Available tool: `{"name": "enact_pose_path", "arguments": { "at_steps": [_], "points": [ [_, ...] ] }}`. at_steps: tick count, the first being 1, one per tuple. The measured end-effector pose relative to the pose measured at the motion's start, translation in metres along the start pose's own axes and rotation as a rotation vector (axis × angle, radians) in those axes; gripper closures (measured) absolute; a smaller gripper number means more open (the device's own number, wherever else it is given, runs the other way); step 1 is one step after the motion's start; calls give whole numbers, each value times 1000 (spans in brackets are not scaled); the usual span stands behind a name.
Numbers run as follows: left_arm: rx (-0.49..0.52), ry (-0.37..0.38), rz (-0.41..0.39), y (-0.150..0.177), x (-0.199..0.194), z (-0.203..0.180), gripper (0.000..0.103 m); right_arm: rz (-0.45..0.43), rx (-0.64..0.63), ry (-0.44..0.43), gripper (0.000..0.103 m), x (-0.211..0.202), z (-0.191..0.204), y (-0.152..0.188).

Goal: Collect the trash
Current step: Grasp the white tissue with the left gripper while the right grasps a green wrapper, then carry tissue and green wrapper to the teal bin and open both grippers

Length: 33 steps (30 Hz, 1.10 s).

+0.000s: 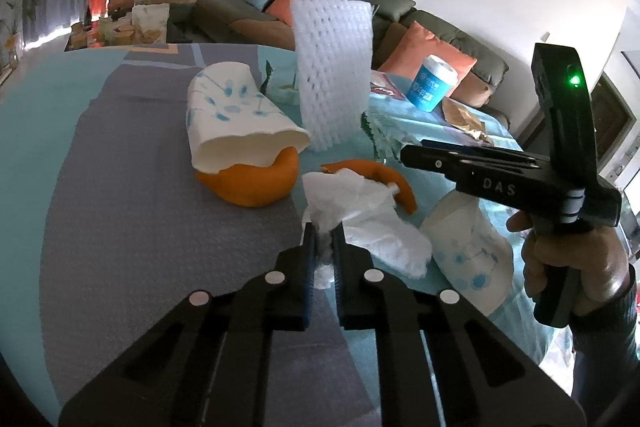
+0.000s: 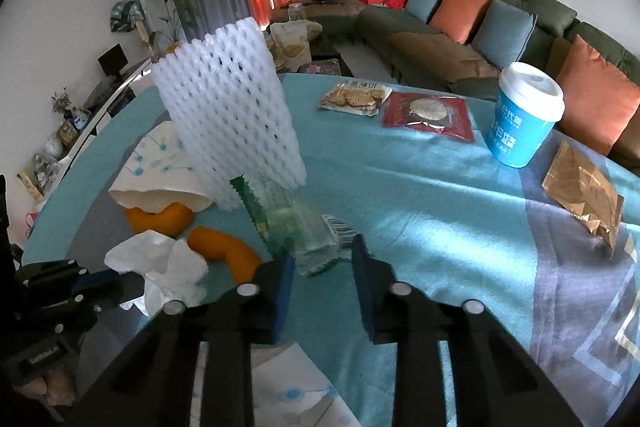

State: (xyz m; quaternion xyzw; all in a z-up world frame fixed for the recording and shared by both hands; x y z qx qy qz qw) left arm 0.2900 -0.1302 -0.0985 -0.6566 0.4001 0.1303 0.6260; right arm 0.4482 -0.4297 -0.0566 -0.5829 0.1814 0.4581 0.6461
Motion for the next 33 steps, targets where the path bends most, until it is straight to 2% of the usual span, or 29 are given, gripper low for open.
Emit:
{"name": "enact_pose_path", "arguments": {
  "at_steps": [9, 10, 17, 22, 28, 33],
  "points": [
    [8, 10, -72, 0, -24, -3, 96, -62, 24, 18, 91, -22, 0, 1],
    [11, 7, -84, -1, -30, -3, 96, -73, 25, 21, 102, -26, 0, 1],
    [11, -1, -137, -2, -58, -2, 96, -120, 32, 34, 102, -46, 4, 1],
    [-3, -31, -198, 0, -93, 8, 96, -173, 19, 8, 102, -72, 16, 1],
    [-23, -102, -300, 5, -154, 28, 96, -242, -44, -82, 102, -109, 64, 6],
    [-44, -173, -362, 18, -204, 49, 96, -266, -98, -166, 102, -121, 112, 12]
  ]
}}
Point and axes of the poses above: each gripper's, at about its wrist camera, not at the fingertips, and x roughly the way its jaws point, z to its left, y to its underside, the point moved 1 cm from there along x, roughly the way its jaws point, and after that the axes turned 12 degrees about x, right-handed, at the moved point
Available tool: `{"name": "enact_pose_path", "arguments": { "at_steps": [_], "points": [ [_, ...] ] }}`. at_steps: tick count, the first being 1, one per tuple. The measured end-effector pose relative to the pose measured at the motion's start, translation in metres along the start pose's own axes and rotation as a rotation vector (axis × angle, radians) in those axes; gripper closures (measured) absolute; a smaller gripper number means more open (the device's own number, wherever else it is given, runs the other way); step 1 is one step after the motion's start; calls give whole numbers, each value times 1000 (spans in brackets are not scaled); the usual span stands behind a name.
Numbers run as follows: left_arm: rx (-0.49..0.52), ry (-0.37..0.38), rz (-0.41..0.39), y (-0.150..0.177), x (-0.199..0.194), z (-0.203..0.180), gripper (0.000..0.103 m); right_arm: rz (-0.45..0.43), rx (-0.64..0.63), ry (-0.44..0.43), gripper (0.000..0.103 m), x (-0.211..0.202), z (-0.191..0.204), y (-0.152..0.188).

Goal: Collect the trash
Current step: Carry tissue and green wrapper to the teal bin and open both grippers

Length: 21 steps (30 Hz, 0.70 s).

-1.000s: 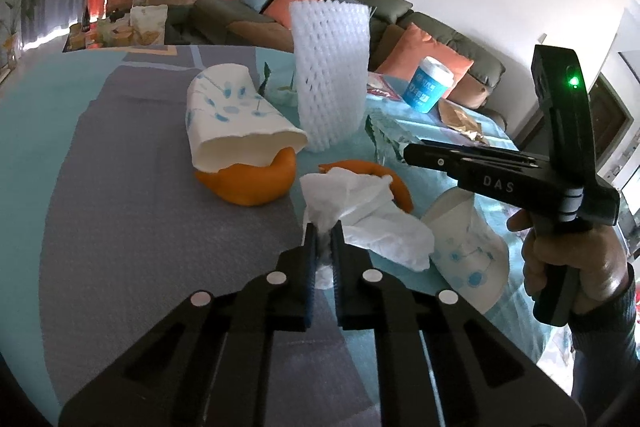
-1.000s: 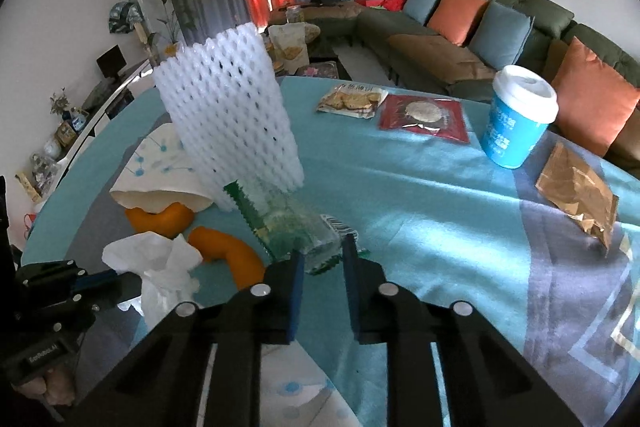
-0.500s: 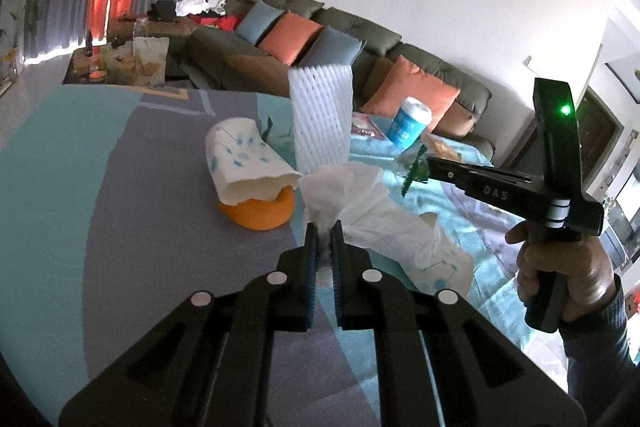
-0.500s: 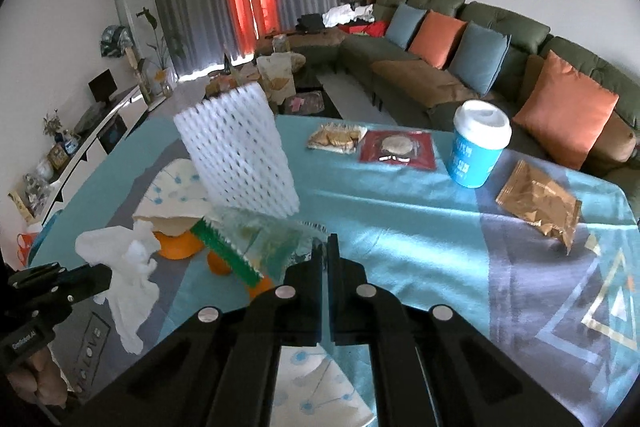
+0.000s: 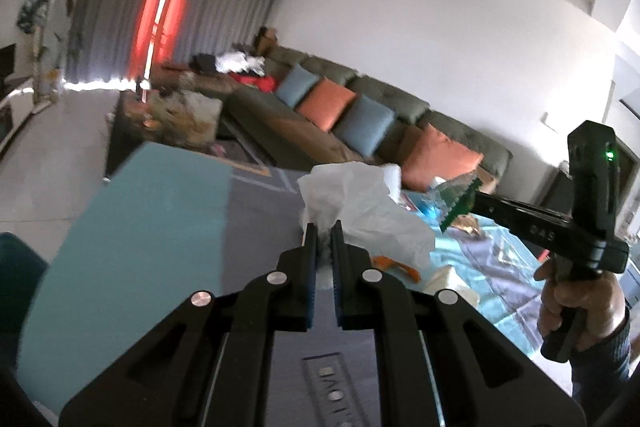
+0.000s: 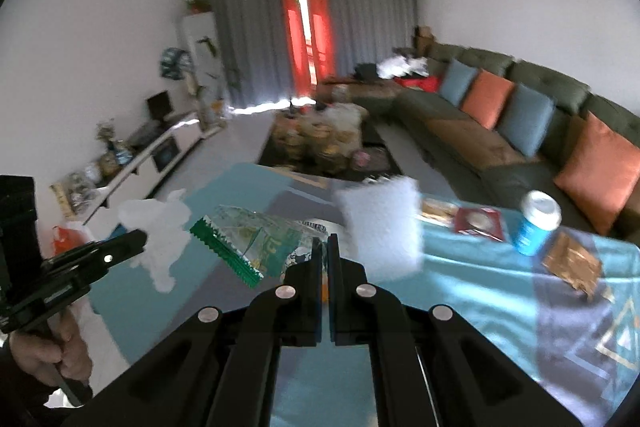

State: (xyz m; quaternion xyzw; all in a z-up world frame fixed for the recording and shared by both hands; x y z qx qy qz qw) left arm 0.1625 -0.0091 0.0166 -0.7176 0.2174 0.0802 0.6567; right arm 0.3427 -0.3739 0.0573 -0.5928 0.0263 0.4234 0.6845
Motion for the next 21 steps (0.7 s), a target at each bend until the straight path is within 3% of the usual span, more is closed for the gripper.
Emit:
{"name": "enact_pose_path", "arguments": {
  "at_steps": [12, 21],
  "points": [
    [-86, -271, -79, 14, -116, 98, 96, 52, -89, -237, 102, 38, 124, 9],
    [-170, -524, -63, 46, -194, 185, 96, 180, -182, -416, 102, 98, 234, 27]
  ]
}}
Point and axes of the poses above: each gripper's, at about its wrist camera, not at the fingertips, and x roughly the way its jaws point, z to its left, y to its underside, the point moved 1 cm from there along x, roughly the way its jaws point, and after that the axes turned 12 degrees about x, right-handed, at the moved point
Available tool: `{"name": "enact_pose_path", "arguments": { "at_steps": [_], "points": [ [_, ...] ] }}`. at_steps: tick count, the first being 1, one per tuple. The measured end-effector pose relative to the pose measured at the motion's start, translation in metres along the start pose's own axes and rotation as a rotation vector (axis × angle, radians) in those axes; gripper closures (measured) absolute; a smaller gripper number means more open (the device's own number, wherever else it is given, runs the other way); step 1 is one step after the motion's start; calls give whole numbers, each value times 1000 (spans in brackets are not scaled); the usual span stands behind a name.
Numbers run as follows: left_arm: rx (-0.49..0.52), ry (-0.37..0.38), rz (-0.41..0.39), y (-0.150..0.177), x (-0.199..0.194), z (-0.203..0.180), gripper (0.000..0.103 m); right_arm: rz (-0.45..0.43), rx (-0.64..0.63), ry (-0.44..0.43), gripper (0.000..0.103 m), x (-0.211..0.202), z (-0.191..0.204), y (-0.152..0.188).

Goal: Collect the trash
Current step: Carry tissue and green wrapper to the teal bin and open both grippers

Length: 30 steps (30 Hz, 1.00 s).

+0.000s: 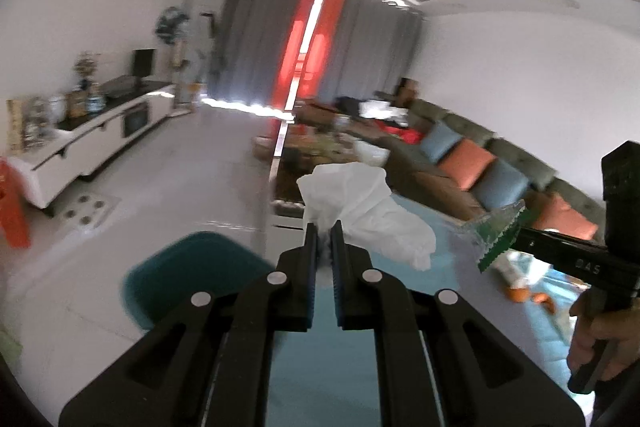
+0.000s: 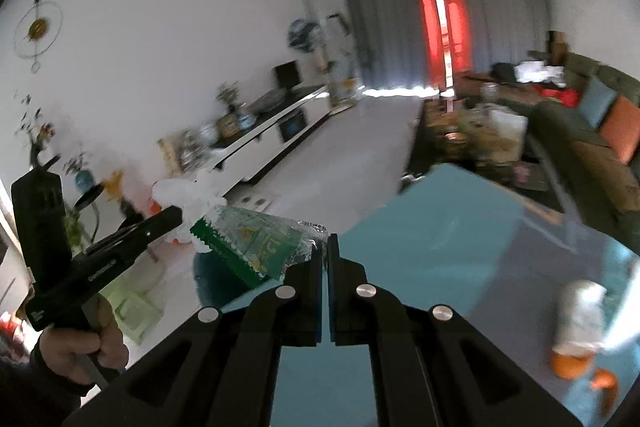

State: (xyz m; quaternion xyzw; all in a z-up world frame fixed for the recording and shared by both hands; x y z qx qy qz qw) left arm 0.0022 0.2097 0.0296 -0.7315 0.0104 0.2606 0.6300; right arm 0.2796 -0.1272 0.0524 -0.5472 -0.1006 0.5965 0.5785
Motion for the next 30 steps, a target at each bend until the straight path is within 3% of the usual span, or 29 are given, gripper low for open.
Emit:
{"name": "enact_pose_path", "arguments": {
  "at_steps": [5, 10, 21, 30],
  "points": [
    [-28, -91, 27, 9, -5, 55, 96, 78, -51, -47, 102, 48, 36, -2],
    [-54, -126, 65, 22, -7, 94, 96, 134, -76, -56, 102, 83, 57, -4],
    [-75, -162, 167, 53, 41, 108, 96, 255, -110, -20, 102, 152, 76, 1],
    [-97, -176, 327, 91, 115, 129, 91, 408, -167, 57, 101, 219, 84, 17]
  ]
}}
Point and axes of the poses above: each gripper's, at about its wrist camera, not at the fingertips, and x roughly the way its jaws point, z to its left, y to its underside, the point moved 1 cm from there along x, roughly the way its jaws point, and after that the axes turned 12 degrees about x, right-handed, at the moved point
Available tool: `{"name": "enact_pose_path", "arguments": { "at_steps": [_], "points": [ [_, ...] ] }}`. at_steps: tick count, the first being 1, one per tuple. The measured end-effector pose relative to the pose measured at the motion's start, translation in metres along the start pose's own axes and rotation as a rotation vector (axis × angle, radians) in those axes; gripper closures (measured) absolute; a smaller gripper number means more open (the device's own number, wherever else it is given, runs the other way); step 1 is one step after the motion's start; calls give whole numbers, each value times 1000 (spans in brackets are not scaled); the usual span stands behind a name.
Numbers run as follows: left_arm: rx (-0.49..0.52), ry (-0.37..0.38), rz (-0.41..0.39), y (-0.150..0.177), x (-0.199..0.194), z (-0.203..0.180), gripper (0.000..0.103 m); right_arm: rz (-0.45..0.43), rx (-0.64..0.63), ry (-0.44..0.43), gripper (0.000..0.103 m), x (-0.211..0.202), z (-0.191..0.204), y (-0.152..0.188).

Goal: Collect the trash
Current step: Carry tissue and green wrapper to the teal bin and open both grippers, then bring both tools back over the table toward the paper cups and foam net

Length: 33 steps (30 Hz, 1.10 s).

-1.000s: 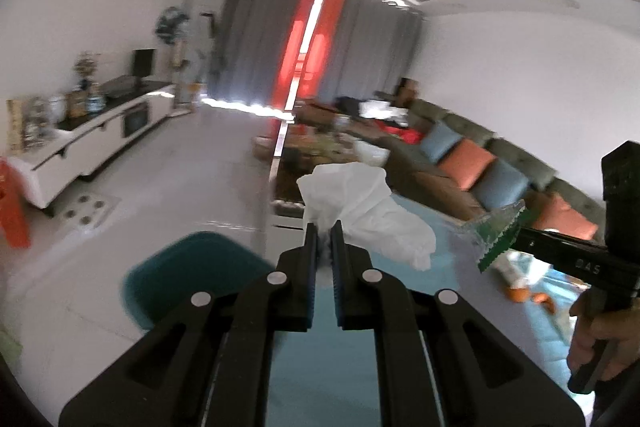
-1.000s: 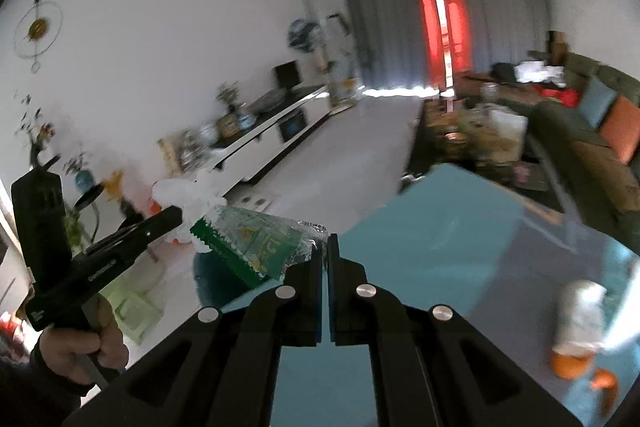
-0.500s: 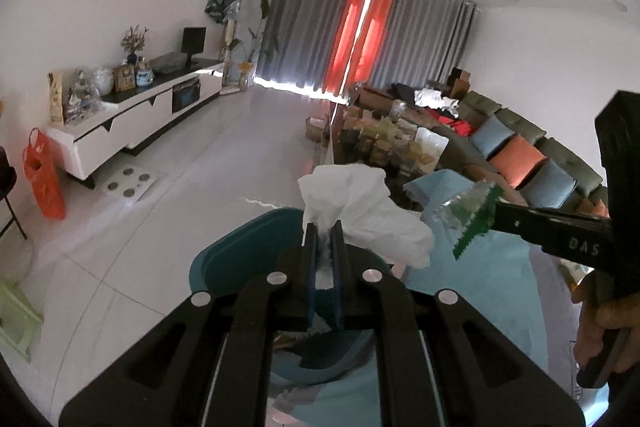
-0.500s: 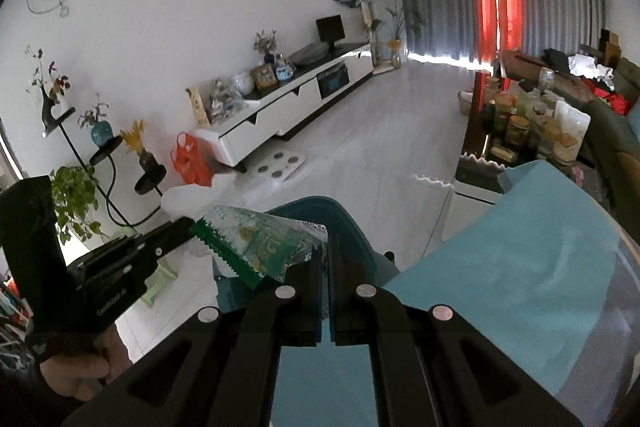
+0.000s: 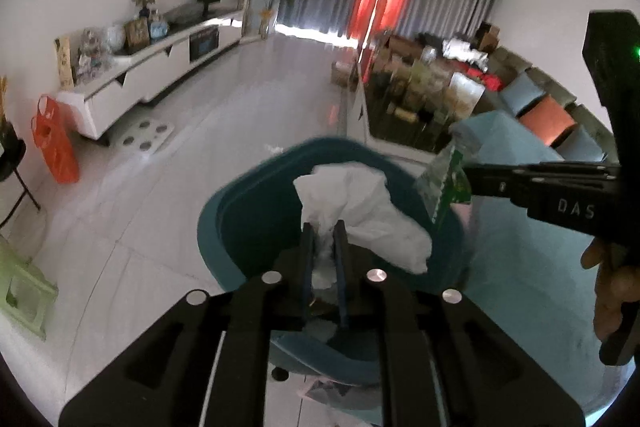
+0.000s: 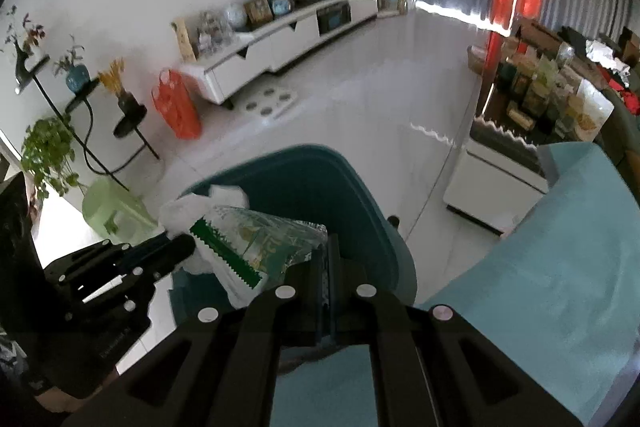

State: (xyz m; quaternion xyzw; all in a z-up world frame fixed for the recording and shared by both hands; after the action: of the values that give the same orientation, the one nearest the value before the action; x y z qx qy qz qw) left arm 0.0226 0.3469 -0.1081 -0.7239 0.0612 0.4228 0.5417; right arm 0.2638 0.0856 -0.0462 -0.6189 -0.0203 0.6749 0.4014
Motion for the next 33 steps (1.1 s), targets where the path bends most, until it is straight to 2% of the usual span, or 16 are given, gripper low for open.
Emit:
{"name": "enact_pose_path", "arguments": {
  "at_steps": [1, 3, 5, 6, 7, 8, 16, 19, 21, 22, 24, 26, 27, 30, 32, 33],
  "points": [
    [1, -8, 12, 1, 7, 1, 91, 12, -8, 9, 101, 4, 1, 0],
    [-4, -11, 43, 6, 21, 6, 79, 39, -17, 18, 100, 14, 3, 0],
    [-18, -20, 51, 9, 30, 10, 76, 52, -24, 34, 95, 20, 4, 1],
    [-17, -24, 55, 11, 33, 11, 71, 61, -22, 30, 91, 23, 4, 0],
    [-25, -22, 57, 12, 35, 12, 69, 68, -21, 28, 77, 24, 6, 1],
    [-30, -22, 55, 16, 34, 9, 69, 61, -32, 38, 72, 24, 8, 2],
    [-22, -30, 22, 13, 23, 9, 63, 55, -48, 19, 68, 14, 12, -3],
    [-2, -40, 9, 8, 17, 4, 57, 32, -27, 0, 65, 3, 8, -3],
    [14, -55, -1, 5, 12, 1, 49, 6, -9, -15, 55, -8, 3, -1],
    [22, -65, -7, 3, 10, 0, 45, -9, -1, -19, 46, -13, 0, 0],
    [31, -84, -13, 1, 4, -4, 28, -32, 14, -23, 38, -22, -5, 2],
    [37, -108, -15, -1, 0, -6, 20, -72, 38, -27, 26, -36, -12, 5],
    [39, -112, -16, -3, -2, -8, 19, -94, 45, -26, 22, -43, -15, 8],
    [61, -141, -21, -9, -8, -16, 7, -154, 71, -22, 14, -65, -27, 15],
    [83, -166, -25, -14, -12, -25, 6, -198, 87, -13, 7, -81, -37, 21],
    [90, -170, -24, -16, -14, -26, 6, -213, 95, -10, 7, -87, -42, 24]
  ]
}}
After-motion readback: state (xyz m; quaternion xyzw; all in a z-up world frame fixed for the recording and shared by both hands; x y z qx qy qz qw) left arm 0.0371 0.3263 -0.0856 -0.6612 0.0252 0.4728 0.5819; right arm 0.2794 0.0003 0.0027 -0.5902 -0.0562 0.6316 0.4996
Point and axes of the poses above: each gripper's, at about its wrist camera, not at the fingertips, and x roughly the way its jaws point, z to its left, y to its underside, the point moved 1 cm from there along x, roughly the way its jaws point, and after that the axes turned 12 degrees about x, right-handed, at the moved point
